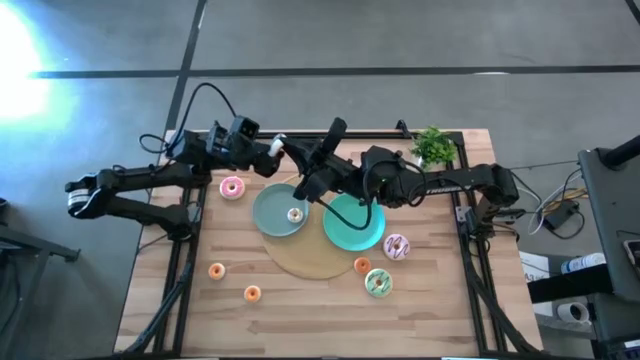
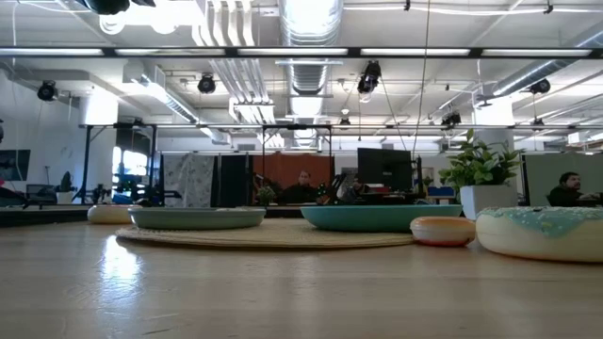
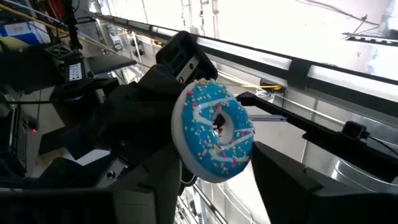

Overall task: Pick & Place donuts
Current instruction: Put the small blue donut on the light blue plate

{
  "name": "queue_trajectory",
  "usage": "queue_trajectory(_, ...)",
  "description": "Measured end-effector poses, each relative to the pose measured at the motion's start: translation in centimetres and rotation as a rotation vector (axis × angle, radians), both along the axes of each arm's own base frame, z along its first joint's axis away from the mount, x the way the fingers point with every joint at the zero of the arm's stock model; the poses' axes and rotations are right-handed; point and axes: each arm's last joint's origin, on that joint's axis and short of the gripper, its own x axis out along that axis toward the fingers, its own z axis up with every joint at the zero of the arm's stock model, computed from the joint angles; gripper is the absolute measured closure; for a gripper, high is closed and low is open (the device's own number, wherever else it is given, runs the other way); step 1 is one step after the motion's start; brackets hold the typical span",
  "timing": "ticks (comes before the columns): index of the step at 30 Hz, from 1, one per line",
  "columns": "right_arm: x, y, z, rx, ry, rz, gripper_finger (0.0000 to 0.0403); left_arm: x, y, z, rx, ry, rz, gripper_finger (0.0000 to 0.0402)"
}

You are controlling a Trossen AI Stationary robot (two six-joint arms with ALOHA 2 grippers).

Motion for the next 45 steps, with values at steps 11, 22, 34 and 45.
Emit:
queue_trajectory(11, 0.1, 0.1, -0.2, 0.001, 0.019, -0.006, 0.0394, -0.1, 0.0, 0.1, 0.017, -0.009, 0.013, 0.0273)
queue_trajectory(22, 0.1, -0.2, -0.8, 0.095, 0.048, -0.076, 0.0374, 0.1, 0.1, -0.3, 0.063, 0.018, 0.059, 0.0274)
queue_trajectory(34, -0.1, 0.7, -0.8, 0.097, 0.061, -0.064, 0.0281, 0.2, 0.1, -0.5, 0.104, 0.033, 0.08, 0.0347)
queue_trajectory(45, -1.8, 1.2, -0.1, 0.094, 0.143, -0.249, 0.0257, 0.8, 0.8, -2.0, 0.19, 0.199, 0.177, 0.0398)
